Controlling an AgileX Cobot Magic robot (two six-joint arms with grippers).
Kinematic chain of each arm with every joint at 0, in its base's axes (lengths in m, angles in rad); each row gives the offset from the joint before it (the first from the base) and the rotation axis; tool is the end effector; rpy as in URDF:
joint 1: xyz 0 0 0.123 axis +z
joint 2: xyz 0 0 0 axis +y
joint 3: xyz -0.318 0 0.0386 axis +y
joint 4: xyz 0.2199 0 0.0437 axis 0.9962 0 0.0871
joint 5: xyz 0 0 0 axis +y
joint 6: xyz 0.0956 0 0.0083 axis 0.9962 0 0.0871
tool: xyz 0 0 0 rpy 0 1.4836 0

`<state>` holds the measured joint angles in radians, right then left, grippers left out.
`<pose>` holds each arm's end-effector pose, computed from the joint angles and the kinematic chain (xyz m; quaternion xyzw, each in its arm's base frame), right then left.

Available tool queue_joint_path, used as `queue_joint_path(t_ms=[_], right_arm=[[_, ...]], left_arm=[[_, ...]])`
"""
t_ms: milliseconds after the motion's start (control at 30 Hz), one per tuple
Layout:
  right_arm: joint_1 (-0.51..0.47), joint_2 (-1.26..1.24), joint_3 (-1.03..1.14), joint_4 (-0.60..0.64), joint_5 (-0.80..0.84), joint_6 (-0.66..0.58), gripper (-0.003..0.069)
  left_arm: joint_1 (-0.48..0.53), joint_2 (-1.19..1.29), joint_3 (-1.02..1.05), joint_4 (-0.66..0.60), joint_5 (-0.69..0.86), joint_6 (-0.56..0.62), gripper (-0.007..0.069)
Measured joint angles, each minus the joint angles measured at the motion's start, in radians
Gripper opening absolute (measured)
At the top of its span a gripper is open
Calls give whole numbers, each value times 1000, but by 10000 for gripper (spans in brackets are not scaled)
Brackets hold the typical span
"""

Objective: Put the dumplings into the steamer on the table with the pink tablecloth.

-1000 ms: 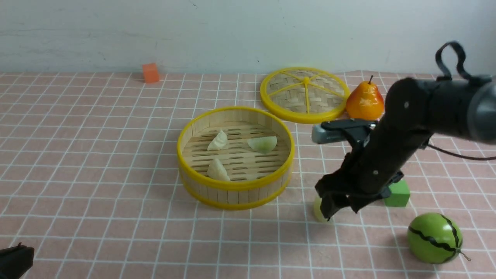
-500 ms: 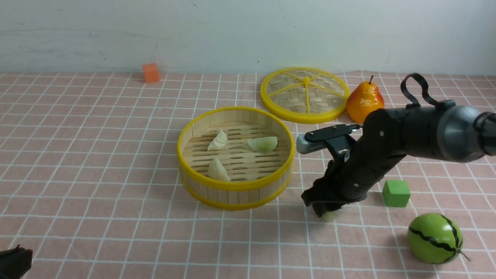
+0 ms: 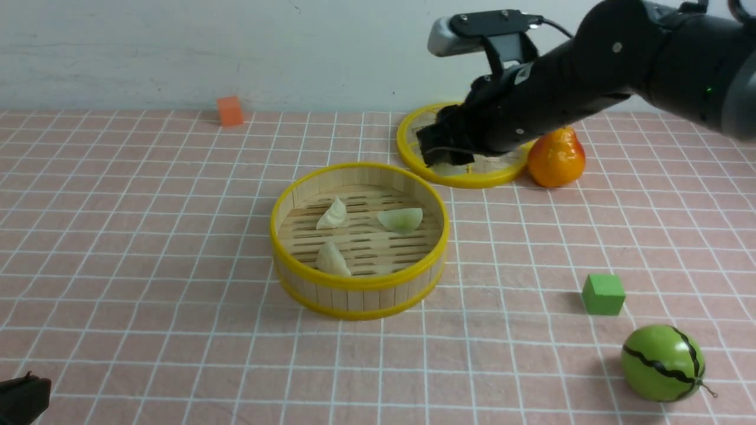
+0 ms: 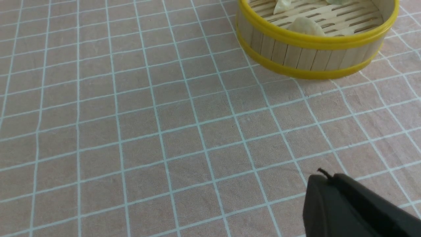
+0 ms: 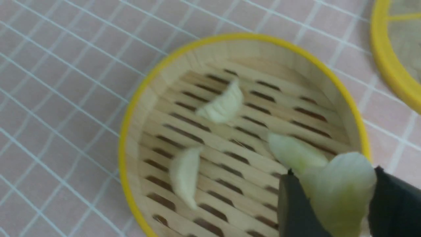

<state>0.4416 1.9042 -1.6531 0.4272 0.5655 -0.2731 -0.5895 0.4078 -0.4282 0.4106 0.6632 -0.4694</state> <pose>0.3857 0.2059 0.3391 -0.2024 0.8766 0.2097 0.3828 0.0325 0.0067 0.2869 0.1306 0.8493 -0.0783 0.5056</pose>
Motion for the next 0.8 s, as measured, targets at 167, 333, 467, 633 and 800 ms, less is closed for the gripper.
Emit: queue_joint_path(t_ms=[167, 333, 467, 633, 800], right_arm=[[54, 145, -1, 56, -73, -106, 285], [58, 247, 2, 54, -69, -127, 291], [57, 232, 2, 38, -60, -127, 375], [49, 86, 2, -129, -23, -105, 545], [16, -170, 2, -368, 101, -6, 519]], left_arm=[[0, 0, 0, 0, -3, 0, 17], [0, 0, 0, 1, -3, 0, 20], [0, 0, 0, 1, -3, 0, 21], [0, 0, 0, 1, -3, 0, 23], [0, 0, 0, 12, -3, 0, 30]])
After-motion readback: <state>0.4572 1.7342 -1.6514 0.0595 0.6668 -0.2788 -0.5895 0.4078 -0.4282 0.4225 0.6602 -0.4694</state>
